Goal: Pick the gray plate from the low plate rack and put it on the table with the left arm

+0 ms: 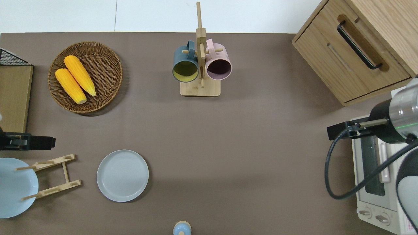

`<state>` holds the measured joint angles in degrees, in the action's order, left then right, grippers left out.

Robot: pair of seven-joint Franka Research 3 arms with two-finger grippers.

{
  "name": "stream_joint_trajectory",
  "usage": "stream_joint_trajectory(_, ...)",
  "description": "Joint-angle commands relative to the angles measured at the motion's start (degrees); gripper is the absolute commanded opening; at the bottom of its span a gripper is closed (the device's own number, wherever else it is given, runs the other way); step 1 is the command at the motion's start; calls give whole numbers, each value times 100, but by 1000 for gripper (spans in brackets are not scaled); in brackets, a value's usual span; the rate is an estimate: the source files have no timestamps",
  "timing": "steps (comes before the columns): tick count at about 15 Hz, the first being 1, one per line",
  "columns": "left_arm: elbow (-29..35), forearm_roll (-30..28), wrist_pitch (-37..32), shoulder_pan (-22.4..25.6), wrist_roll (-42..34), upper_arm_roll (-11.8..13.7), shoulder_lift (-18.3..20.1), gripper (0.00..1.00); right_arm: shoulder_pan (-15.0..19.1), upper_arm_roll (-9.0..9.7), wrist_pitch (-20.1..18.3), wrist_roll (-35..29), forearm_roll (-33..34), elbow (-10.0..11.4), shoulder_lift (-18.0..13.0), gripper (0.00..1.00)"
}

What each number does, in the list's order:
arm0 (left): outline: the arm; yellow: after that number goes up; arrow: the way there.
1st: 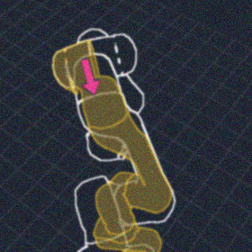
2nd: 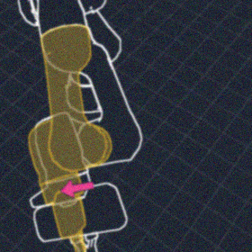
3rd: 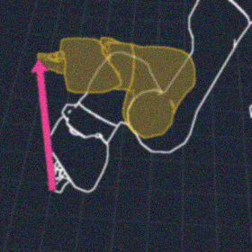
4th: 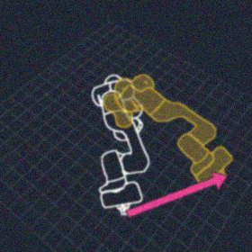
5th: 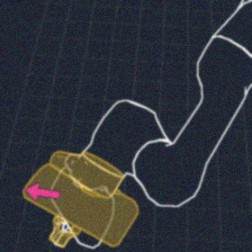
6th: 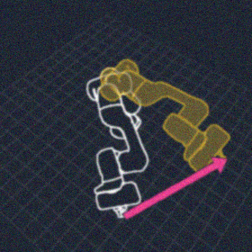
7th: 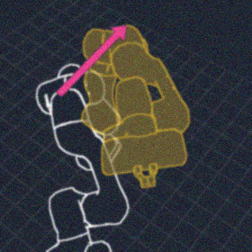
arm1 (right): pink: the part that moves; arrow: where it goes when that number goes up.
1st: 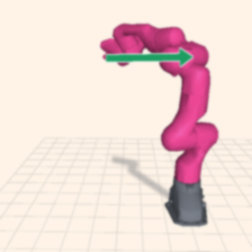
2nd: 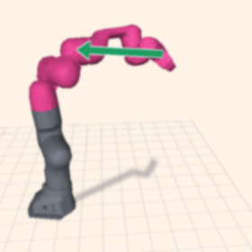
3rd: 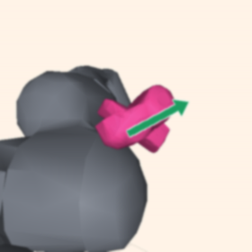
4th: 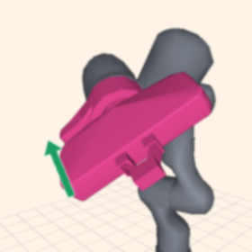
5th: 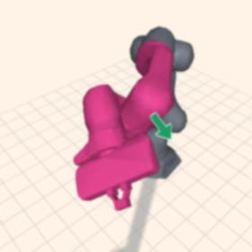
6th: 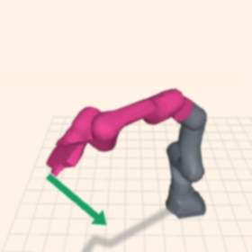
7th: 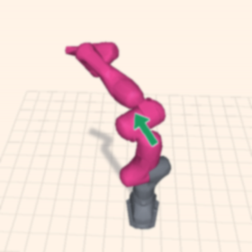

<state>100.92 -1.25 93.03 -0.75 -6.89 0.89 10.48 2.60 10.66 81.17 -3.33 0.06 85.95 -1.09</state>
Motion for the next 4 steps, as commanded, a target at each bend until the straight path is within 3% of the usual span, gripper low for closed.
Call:
stream_joint_trajectory(1, -125, 125, -136, -127, -23, 121, -11, 995, 56, 33, -75, 8, -59, -35, -14, 987)
stream_joint_trajectory(4, -125, 125, -145, -127, -41, 122, -2, 995, 56, 33, -75, 8, -59, -35, -14, 987)
